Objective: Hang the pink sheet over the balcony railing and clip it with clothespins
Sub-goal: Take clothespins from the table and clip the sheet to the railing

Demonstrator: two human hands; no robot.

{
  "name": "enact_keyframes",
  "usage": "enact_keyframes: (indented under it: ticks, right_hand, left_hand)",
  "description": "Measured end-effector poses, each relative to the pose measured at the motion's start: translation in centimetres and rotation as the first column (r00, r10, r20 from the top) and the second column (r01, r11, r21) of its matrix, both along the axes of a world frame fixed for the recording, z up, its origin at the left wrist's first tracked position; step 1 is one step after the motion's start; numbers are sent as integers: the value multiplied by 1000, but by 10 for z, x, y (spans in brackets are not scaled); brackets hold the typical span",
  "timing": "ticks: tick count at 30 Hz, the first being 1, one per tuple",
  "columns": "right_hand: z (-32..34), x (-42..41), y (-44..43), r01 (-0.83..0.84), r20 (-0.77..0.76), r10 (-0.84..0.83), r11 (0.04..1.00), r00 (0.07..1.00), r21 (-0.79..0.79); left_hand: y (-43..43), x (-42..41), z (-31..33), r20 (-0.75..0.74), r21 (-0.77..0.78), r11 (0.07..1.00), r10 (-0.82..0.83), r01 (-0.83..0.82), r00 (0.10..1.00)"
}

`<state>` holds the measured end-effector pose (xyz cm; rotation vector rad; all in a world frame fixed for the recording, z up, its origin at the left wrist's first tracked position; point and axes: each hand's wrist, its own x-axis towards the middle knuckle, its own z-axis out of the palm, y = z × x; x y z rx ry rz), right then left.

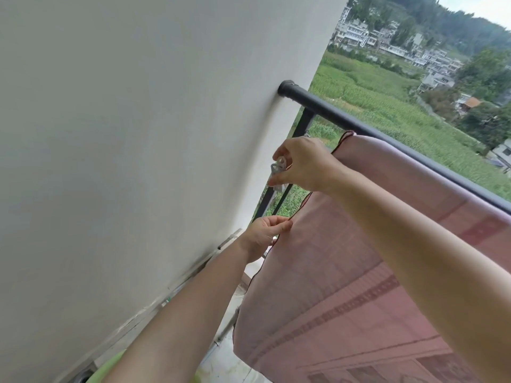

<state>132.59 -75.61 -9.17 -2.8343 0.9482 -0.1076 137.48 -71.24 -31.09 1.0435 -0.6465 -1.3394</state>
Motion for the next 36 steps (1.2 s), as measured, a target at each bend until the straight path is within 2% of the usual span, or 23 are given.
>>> enact_keyframes:
  ticks: [4,10,14,17,21,25,29,32,36]
  right_hand:
    - [-7,9,-6,-16,-13,17,999,1000,40]
    - [-12,22,-17,56,46,-63,990,997,131]
    - [-11,24,-22,85,84,-94,991,992,99]
    - [-7,25,-23,115,159,-137,984,978,139]
    - [0,27,-21,156,184,-196,965,963,211]
    - [2,24,-21,171,137,-193,972,972,159]
    - [-2,22,-20,182,52,-188,979,981,95]
    - [-5,21,-20,207,21,-208,976,978,65]
    - [-8,21,-20,253,-86,-250,967,964,29]
  left_hand:
    - [6,8,8,25,-13,1000,-24,24,999]
    - [0,10,14,50,-28,967,-252,253,966]
    - [-6,13,15,6,-40,972,-231,231,973]
    - [-11,16,11,-22,-50,985,-167,166,986]
    - [-11,11,15,31,-101,987,-125,127,992]
    - [-12,20,21,168,-154,985,-51,77,984]
    - [-13,25,25,254,-178,969,-126,174,959]
    - [-14,24,28,291,-205,957,-140,205,946]
    - [-10,23,23,259,-217,971,-44,102,965]
